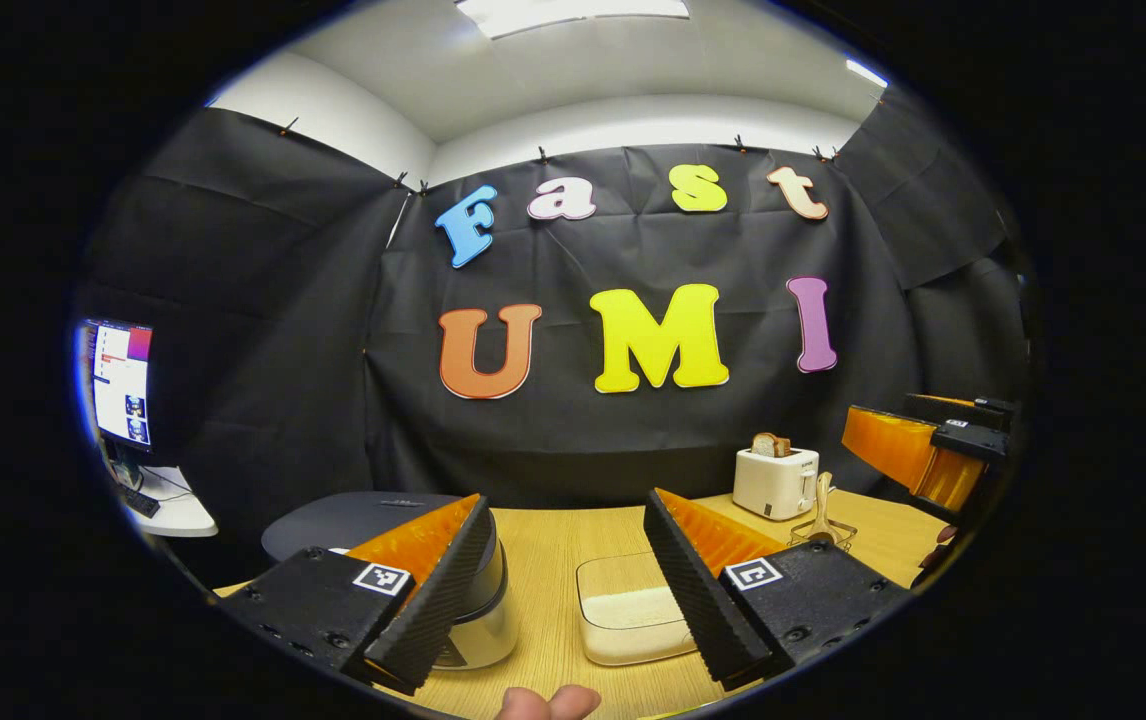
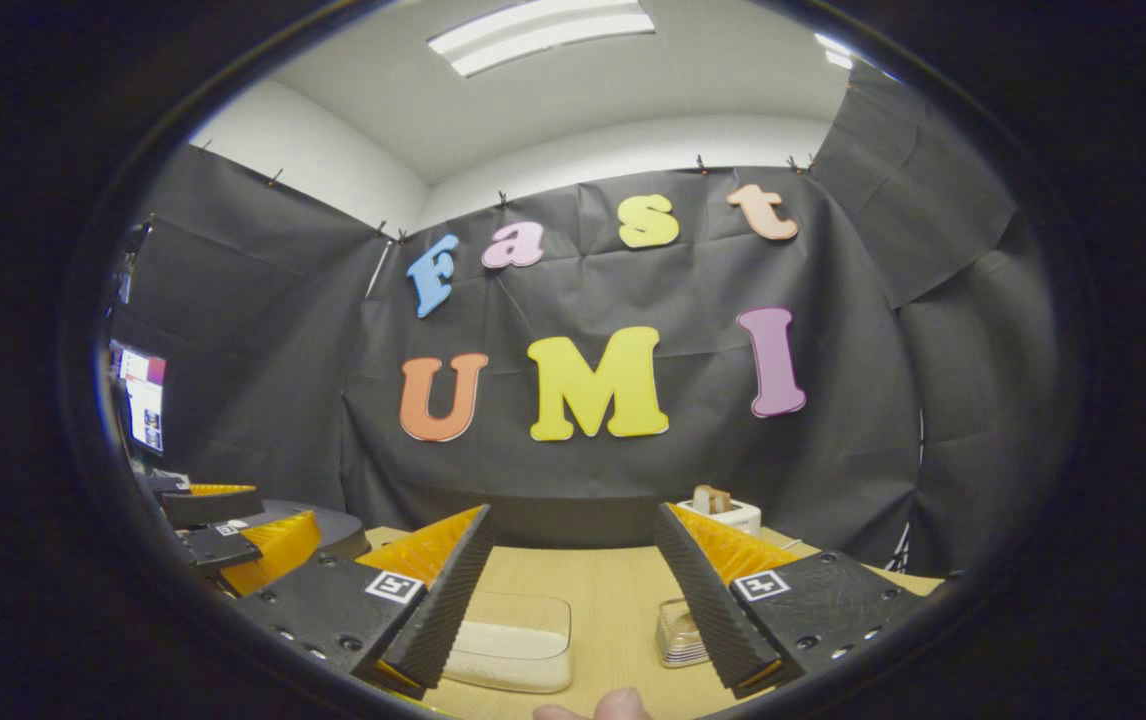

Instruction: Close the left gripper, press the button to open the rice cooker; take a wooden spoon from the chopstick holder with the right hand, scoop a spoonful of rice and pour it into the rice cooker, then put the wooden spoon back into the chopstick holder.

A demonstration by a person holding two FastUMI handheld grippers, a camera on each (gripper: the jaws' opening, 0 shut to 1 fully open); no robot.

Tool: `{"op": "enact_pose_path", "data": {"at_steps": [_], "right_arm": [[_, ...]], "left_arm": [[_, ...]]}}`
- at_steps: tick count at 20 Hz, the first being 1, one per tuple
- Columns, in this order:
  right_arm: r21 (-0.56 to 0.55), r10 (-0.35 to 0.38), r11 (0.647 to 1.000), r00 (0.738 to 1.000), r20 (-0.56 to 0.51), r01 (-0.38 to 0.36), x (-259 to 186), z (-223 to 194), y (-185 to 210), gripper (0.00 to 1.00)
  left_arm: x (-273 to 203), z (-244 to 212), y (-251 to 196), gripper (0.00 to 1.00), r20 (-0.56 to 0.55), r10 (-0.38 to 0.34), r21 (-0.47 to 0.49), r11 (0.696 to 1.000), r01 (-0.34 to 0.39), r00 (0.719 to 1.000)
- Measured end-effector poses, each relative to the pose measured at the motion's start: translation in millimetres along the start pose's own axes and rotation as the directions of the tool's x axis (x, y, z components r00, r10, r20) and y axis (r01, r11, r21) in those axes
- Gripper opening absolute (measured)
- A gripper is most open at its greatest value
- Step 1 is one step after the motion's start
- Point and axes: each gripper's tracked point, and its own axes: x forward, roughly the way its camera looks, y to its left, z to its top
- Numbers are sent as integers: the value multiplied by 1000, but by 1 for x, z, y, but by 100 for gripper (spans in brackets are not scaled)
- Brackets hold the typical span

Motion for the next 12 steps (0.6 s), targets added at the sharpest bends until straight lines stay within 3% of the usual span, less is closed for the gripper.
{"op": "enact_pose_path", "data": {"at_steps": [12], "right_arm": [[-16, 5, 1000, 1000, 11, -5, -1, -1, -10, 96]], "left_arm": [[-2, -1, -5, 98, -12, 21, -15, 1000, -21, 1000]]}}
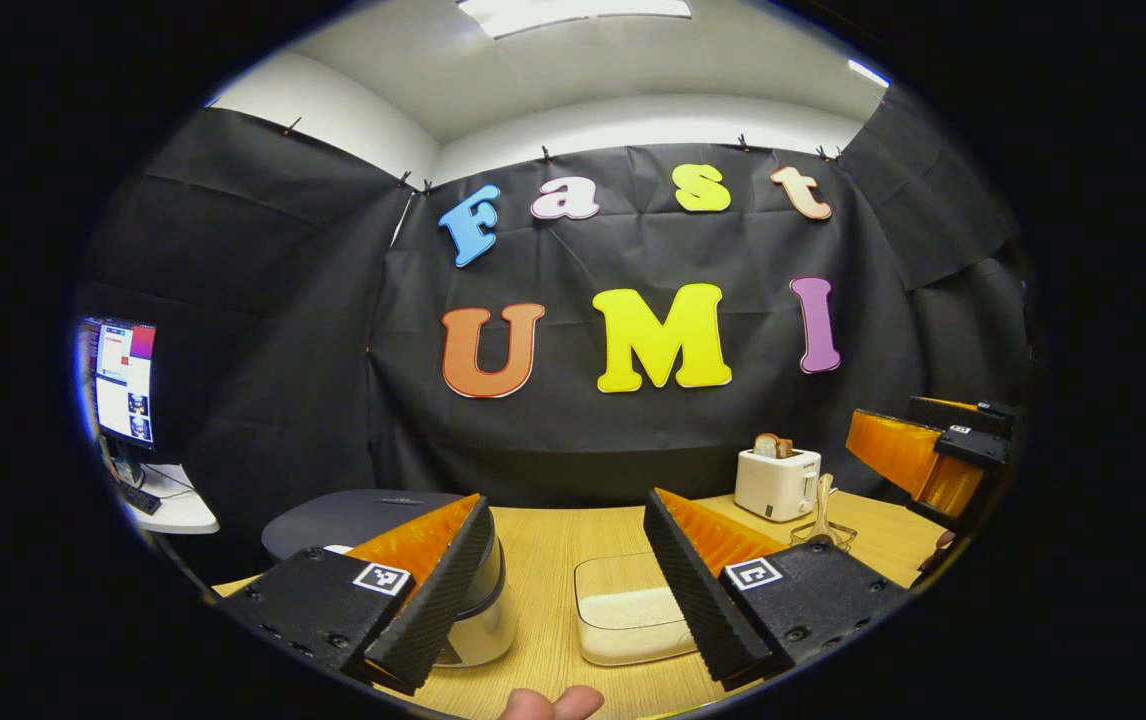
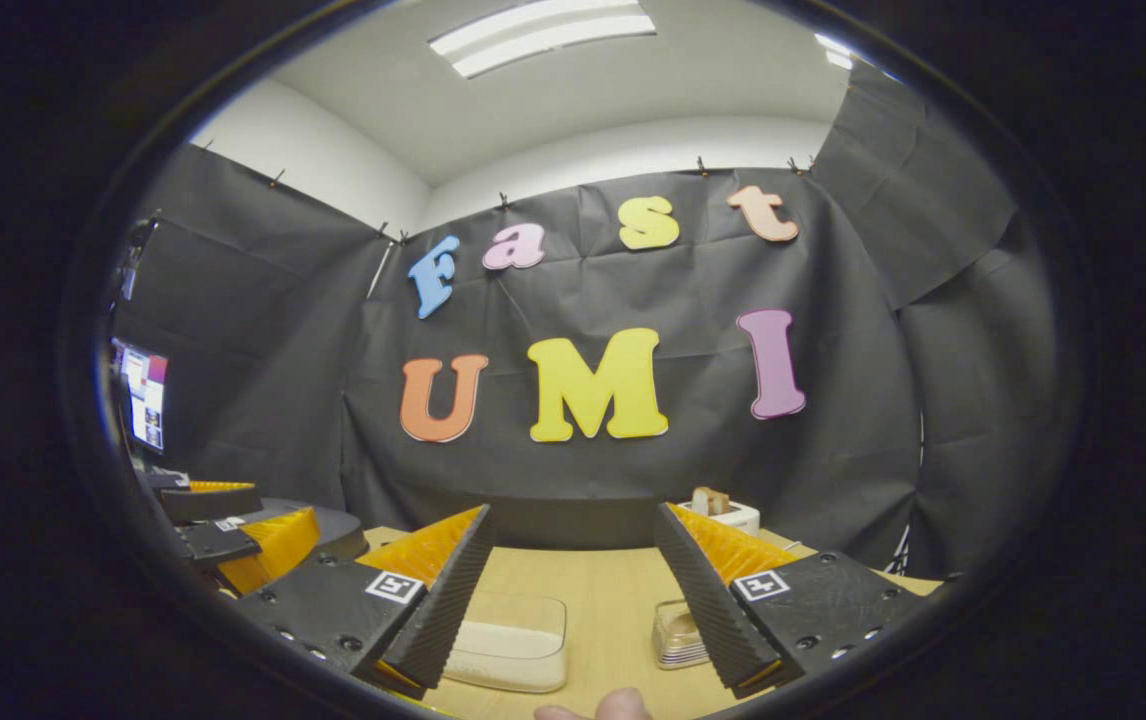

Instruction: Close the left gripper, press the button to open the rice cooker; take a wooden spoon from the chopstick holder with the right hand, scoop a spoonful of rice and pour it into the rice cooker, then put the wooden spoon back into the chopstick holder.

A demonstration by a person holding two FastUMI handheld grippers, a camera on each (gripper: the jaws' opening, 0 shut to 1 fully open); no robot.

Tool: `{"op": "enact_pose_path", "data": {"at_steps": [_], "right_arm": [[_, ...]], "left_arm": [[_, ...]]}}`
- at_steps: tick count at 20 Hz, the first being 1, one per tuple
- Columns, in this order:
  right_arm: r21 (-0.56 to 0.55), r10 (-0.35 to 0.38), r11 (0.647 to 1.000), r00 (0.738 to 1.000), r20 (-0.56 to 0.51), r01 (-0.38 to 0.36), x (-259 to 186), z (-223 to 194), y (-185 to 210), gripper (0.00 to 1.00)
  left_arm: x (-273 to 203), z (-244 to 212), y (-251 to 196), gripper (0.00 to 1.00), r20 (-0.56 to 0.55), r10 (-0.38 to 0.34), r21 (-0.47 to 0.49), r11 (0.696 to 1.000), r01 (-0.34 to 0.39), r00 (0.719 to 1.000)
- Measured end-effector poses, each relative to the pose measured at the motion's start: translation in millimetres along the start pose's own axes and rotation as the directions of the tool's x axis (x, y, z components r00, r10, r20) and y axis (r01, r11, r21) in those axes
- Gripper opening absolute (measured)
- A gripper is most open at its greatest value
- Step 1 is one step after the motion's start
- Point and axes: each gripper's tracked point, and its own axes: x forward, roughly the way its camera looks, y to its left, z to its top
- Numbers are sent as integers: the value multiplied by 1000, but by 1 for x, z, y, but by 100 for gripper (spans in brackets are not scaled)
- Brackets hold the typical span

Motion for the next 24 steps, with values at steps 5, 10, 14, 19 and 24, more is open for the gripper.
{"op": "enact_pose_path", "data": {"at_steps": [5, 10, 14, 19, 24], "right_arm": [[27, 34, 999, 999, 28, -35, 10, 5, -11, 96], [64, 109, 992, 994, -22, -107, 22, -12, -18, 92], [47, 85, 995, 996, -16, -84, 26, -19, -42, 96], [72, 91, 993, 996, -11, -90, 30, -22, -53, 96], [73, 88, 993, 996, -13, -87, 29, -29, -61, 96]], "left_arm": [[-3, 1, 11, 98, -21, 60, 9, 998, -60, 998], [-8, 12, 50, 96, -64, 161, 88, 984, -155, 985], [-16, 15, 95, 92, -112, 221, 133, 970, -205, 969], [-11, 4, 118, 81, -243, 190, 76, 981, -177, 951], [-5, -7, 127, 59, -368, 163, 52, 987, -155, 915]]}}
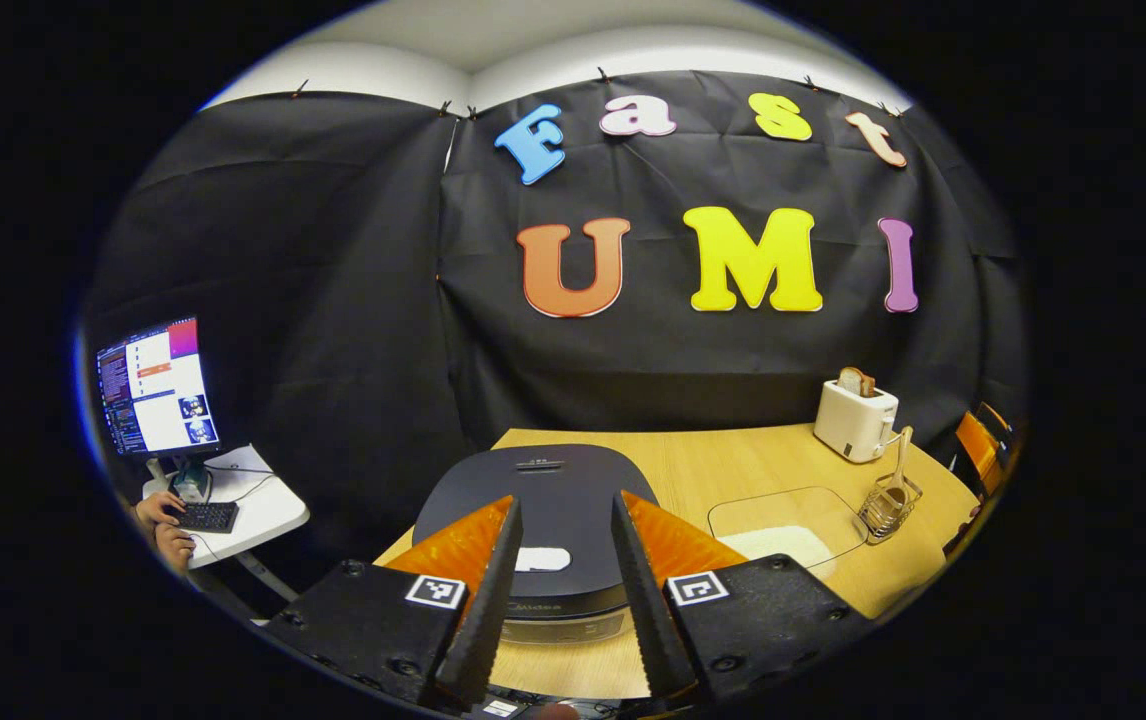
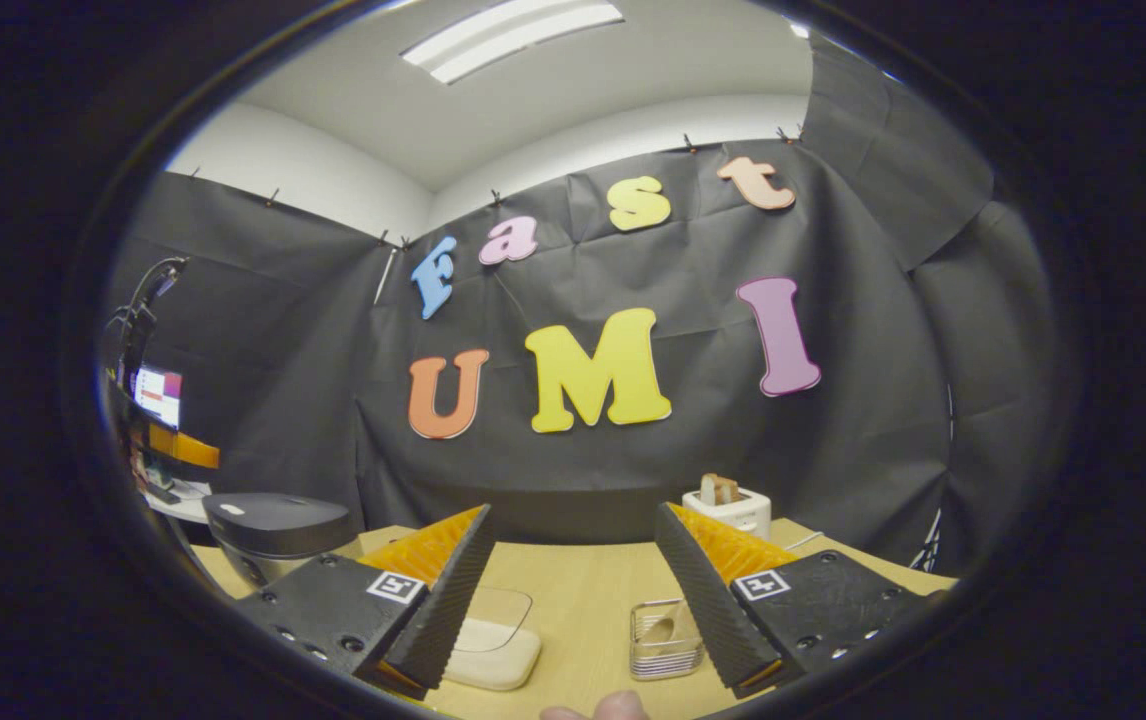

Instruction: Close the left gripper, press the button to open the rice cooker; take a wooden spoon from the chopstick holder with the right hand, scoop a spoonful of rice and pour it into the rice cooker, then put the wooden spoon back into the chopstick holder.

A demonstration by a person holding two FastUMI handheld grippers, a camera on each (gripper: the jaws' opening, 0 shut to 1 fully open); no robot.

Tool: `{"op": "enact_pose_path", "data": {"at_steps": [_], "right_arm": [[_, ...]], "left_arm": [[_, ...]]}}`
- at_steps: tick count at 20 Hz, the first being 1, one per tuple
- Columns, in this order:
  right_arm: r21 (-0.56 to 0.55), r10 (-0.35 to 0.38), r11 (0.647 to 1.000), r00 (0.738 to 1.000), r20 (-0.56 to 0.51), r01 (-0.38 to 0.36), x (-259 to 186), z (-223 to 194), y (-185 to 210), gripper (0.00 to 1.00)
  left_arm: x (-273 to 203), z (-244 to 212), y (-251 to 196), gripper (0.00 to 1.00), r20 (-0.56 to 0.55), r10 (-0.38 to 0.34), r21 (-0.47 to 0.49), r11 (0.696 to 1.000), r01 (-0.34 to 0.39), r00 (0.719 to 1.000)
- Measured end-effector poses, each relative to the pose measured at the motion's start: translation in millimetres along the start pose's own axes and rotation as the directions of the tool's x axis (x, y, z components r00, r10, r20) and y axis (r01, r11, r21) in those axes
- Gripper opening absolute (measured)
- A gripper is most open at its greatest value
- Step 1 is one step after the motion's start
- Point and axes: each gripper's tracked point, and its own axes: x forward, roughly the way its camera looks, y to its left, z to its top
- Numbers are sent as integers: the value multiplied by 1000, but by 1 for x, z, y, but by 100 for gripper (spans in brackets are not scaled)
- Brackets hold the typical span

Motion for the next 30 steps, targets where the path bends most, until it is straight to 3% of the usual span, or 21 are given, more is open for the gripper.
{"op": "enact_pose_path", "data": {"at_steps": [2, 5, 7, 10, 17, 19, 22, 25, 30], "right_arm": [[1, -12, 1000, 1000, 20, 12, -1, 3, -5, 96], [11, -15, 1000, 1000, 23, 14, 0, 1, -9, 96], [17, -13, 1000, 1000, 19, 13, 1, -1, -11, 96], [30, -12, 999, 1000, 15, 12, 3, -5, -13, 96], [48, -17, 999, 1000, 6, 17, 7, -12, -20, 96], [52, -24, 998, 1000, 2, 24, 7, -15, -25, 96], [78, -27, 997, 1000, -10, 28, 11, -22, -28, 95], [102, -15, 995, 1000, -26, 18, 13, -27, -26, 95], [76, -25, 997, 1000, -6, 25, 7, -18, -29, 96]], "left_arm": [[5, -8, 6, 45, -60, 6, -24, 1000, -8, 998], [11, -21, 12, 14, -145, 0, -67, 998, -10, 989], [12, -27, 12, 4, -187, -23, -101, 995, 4, 982], [19, -37, 14, 3, -258, -33, -123, 992, 1, 966], [29, -58, 20, 3, -348, -4, -69, 997, -22, 938], [30, -58, 20, 3, -350, -6, -58, 998, -15, 937], [29, -67, 20, 3, -359, -28, -121, 993, -17, 933], [28, -65, 24, 3, -337, -52, -103, 995, 18, 940], [27, -55, 23, 3, -318, -24, -136, 991, -20, 948]]}}
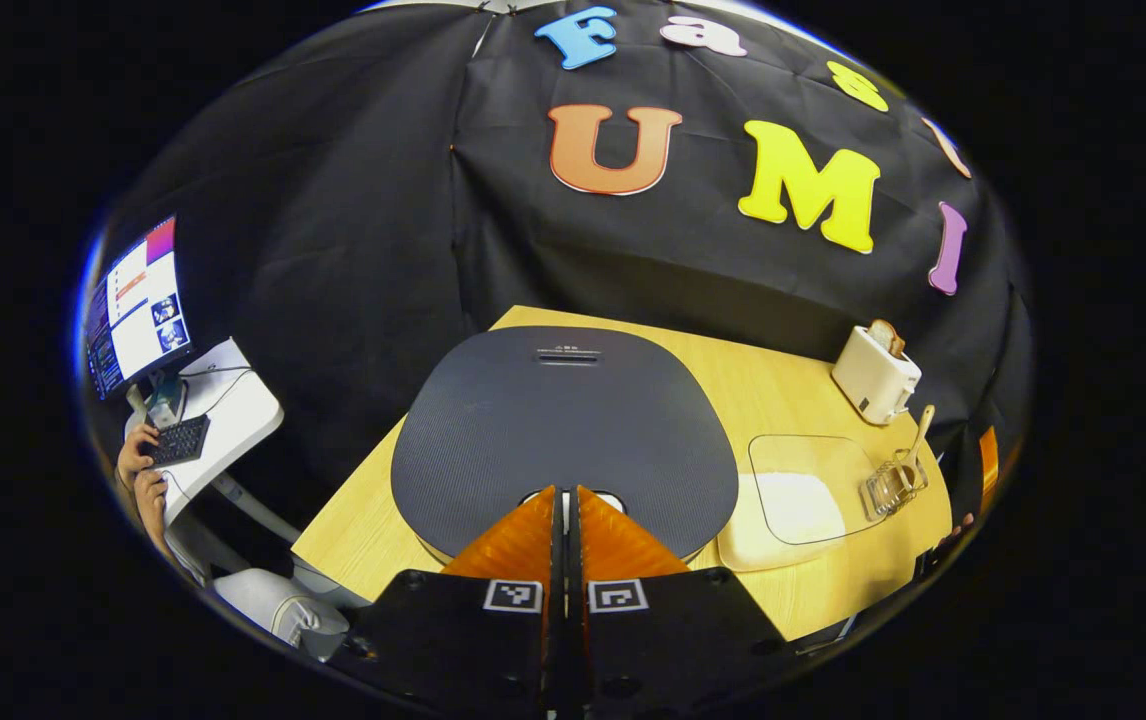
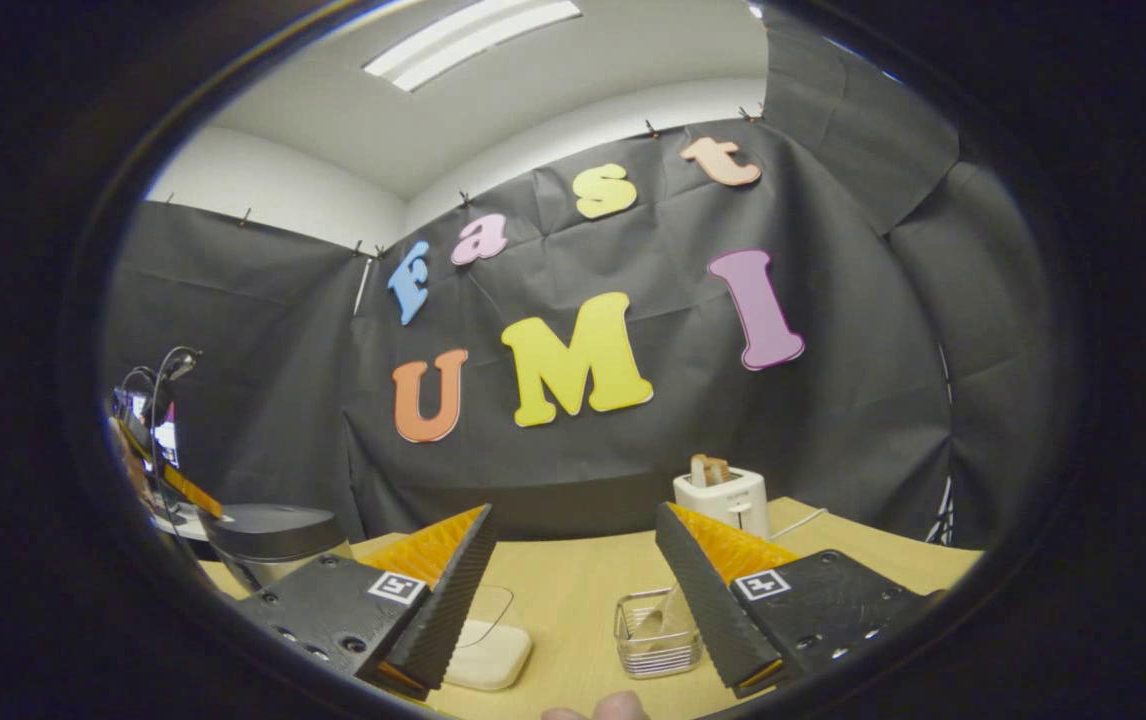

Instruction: Close the left gripper, press the button to open the rice cooker; take a wooden spoon from the chopstick holder with the right hand, scoop a spoonful of rice and pour it into the rice cooker, then put the wooden spoon back into the chopstick holder.

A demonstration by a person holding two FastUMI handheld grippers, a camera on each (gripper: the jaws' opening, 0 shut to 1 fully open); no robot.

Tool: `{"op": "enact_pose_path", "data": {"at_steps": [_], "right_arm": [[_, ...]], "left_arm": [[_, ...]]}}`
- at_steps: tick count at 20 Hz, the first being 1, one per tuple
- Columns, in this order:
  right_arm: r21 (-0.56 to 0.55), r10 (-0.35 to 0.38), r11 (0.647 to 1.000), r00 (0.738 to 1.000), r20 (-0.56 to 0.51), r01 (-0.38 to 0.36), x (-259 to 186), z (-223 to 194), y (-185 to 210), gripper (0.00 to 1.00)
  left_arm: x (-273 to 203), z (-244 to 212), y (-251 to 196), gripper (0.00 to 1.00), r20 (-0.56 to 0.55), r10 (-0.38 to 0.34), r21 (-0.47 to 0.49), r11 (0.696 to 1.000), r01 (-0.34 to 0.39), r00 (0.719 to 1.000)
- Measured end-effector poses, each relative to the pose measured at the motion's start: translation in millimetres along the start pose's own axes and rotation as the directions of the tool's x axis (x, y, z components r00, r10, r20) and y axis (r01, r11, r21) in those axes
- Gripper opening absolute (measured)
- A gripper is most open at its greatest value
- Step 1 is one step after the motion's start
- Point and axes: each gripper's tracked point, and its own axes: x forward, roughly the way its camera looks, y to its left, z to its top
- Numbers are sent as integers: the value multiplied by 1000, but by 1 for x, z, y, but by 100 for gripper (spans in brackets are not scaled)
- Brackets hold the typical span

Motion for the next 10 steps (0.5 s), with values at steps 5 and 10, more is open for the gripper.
{"op": "enact_pose_path", "data": {"at_steps": [5, 10], "right_arm": [[-5, -34, 999, 999, 25, 34, -9, 13, -9, 96], [-37, -53, 998, 998, 43, 55, -17, 24, -12, 96]], "left_arm": [[-17, 38, -34, 52, 124, -113, 1, 993, 114, 986], [-45, 87, -36, 99, 322, -44, 48, 998, 30, 946]]}}
